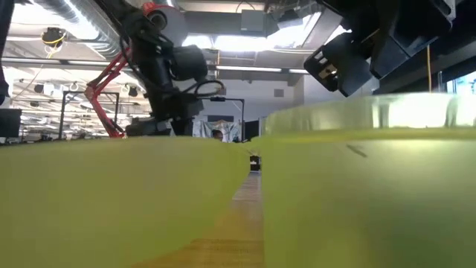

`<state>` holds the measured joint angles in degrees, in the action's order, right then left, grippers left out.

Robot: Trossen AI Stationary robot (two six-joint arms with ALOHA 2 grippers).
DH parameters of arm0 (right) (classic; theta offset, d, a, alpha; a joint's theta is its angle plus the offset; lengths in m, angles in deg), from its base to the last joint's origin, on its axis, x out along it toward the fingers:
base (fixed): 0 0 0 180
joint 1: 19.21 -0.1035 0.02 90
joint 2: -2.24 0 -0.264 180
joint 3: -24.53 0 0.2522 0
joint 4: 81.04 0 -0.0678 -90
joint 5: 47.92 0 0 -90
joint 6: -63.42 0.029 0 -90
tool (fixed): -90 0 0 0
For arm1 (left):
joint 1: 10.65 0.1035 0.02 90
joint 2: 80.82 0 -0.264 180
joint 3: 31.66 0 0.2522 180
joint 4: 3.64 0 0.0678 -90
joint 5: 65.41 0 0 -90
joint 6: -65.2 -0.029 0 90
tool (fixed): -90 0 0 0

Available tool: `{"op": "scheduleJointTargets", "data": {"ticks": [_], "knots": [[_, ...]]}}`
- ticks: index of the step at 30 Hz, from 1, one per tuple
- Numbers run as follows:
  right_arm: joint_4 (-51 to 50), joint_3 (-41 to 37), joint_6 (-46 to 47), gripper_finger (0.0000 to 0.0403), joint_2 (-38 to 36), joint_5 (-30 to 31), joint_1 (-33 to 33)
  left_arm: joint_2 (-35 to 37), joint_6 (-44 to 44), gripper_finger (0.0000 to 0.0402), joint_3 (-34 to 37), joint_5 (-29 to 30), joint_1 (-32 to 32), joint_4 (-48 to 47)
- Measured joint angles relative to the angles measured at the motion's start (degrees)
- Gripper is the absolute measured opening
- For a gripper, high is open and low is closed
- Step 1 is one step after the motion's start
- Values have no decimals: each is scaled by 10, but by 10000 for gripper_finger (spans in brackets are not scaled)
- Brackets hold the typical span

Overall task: Pick & place school supplies into a supply box
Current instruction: Put the violet scissors into the yellow supply box

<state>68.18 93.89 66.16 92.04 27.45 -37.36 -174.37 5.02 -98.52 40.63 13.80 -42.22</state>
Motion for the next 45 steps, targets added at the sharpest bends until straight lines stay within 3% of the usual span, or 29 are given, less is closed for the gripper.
{"op": "scheduleJointTargets", "data": {"ticks": [6,11,16,21,29,35,41,45], "knots": [[0,0,-1,153,0,31,0,-61,3,128,-85,-49,20,-75],[-2,0,-1,153,0,31,0,-90,-10,89,-128,-50,24,-103],[-6,0,-2,153,0,31,0,-91,-54,68,-129,22,10,-103],[-8,0,-5,153,0,31,0,-91,-12,68,-129,119,-19,-97],[-8,0,-29,153,0,31,0,-91,-3,69,-129,94,-58,-97],[-8,0,-15,153,0,31,0,-91,8,100,-129,84,-64,-97],[-8,0,-15,153,0,31,0,-91,37,182,-129,67,-63,-98],[-8,0,-14,153,0,31,0,-91,113,223,-129,93,-68,-98]]}}
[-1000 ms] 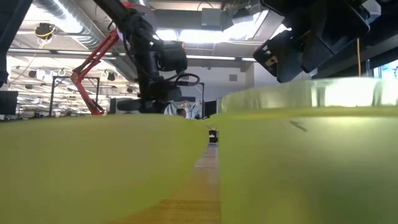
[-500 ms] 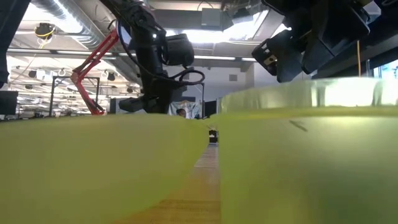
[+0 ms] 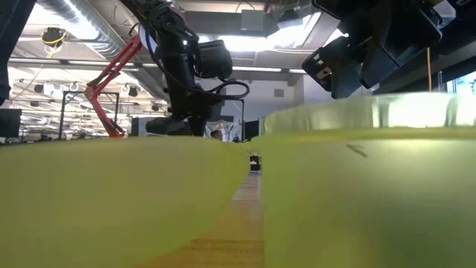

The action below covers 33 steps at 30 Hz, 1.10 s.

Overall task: Pick & place school supplies into a supply box
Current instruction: Put the violet scissors into the yellow supply box

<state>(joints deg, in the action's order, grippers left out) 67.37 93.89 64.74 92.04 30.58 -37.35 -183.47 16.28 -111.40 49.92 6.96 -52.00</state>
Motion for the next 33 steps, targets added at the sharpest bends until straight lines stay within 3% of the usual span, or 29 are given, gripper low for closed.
{"op": "scheduleJointTargets", "data": {"ticks": [2,11,15,17,20,22,33], "knots": [[0,0,-1,153,0,0,0,0,43,234,0,11,-7,-9],[0,0,-3,153,0,0,0,0,47,241,0,72,-14,-18],[0,0,-14,153,0,0,0,0,82,241,0,73,-15,-19],[0,0,-17,153,0,0,0,0,48,242,0,30,-8,-30],[0,0,-16,153,0,0,0,0,-36,241,0,-107,15,-48],[0,0,-12,153,0,0,0,0,-69,239,0,-162,32,-49],[1,0,-2,153,0,12,0,0,-175,238,0,-170,90,-59]]}}
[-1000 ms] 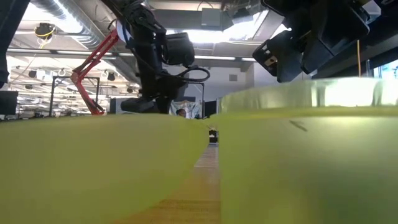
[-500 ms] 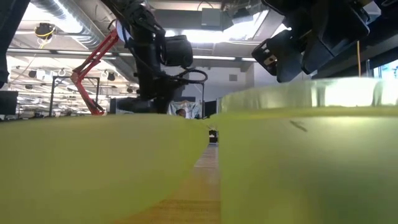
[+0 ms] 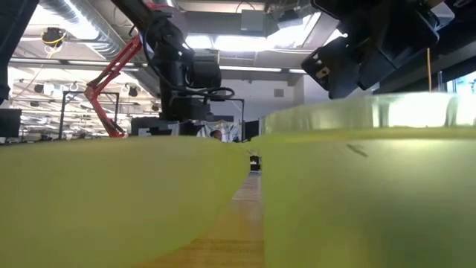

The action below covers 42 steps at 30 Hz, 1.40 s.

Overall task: Pick & place school supplies into a supply box
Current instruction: Put the violet scissors into the yellow supply box

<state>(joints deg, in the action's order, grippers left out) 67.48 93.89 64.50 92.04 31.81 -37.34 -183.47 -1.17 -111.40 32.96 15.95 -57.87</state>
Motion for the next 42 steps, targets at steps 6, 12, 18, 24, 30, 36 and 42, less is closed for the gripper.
{"op": "scheduleJointTargets", "data": {"ticks": [6,12,18,24,30,36,42], "knots": [[2,0,2,153,0,24,0,0,-39,237,0,-22,11,9],[9,0,2,153,0,24,0,0,-73,236,0,-15,10,33],[13,0,3,153,0,23,0,0,-80,235,0,-4,10,29],[13,0,3,153,0,23,0,-6,-90,233,0,-2,10,32],[22,0,4,153,0,22,0,-45,-95,236,0,12,14,32],[22,0,17,153,0,22,0,-52,-108,230,-1,16,13,31],[22,0,17,153,0,22,0,-53,-66,230,-1,-1,14,30]]}}
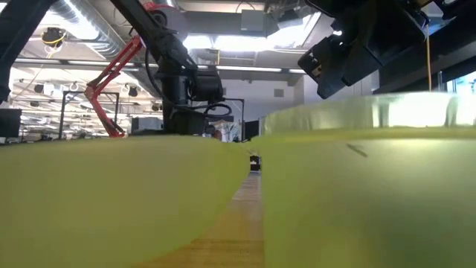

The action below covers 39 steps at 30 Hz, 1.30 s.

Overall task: Pick & place school supplies into a supply box
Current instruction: Put the violet scissors into the yellow supply box

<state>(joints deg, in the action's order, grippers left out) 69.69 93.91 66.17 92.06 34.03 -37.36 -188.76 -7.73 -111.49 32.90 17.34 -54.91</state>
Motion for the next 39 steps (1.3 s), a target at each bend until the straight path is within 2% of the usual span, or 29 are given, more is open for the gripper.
{"op": "scheduleJointTargets", "data": {"ticks": [5,8,14,23,29,35,39], "knots": [[0,0,0,153,0,0,0,0,61,232,0,2,-7,-17],[0,0,0,153,0,0,0,-1,100,229,-1,-21,-16,-48],[-1,0,0,153,0,0,0,-1,238,226,0,-69,-39,-116],[-16,0,-1,153,0,-1,0,-1,462,229,2,-53,-63,-107],[-29,0,-1,153,0,-1,0,-1,534,227,2,-49,-63,-107],[-32,0,-1,153,0,1,0,-1,552,214,2,-54,-63,-107],[-45,0,53,153,0,39,0,-1,558,187,1,-61,-63,-109]]}}
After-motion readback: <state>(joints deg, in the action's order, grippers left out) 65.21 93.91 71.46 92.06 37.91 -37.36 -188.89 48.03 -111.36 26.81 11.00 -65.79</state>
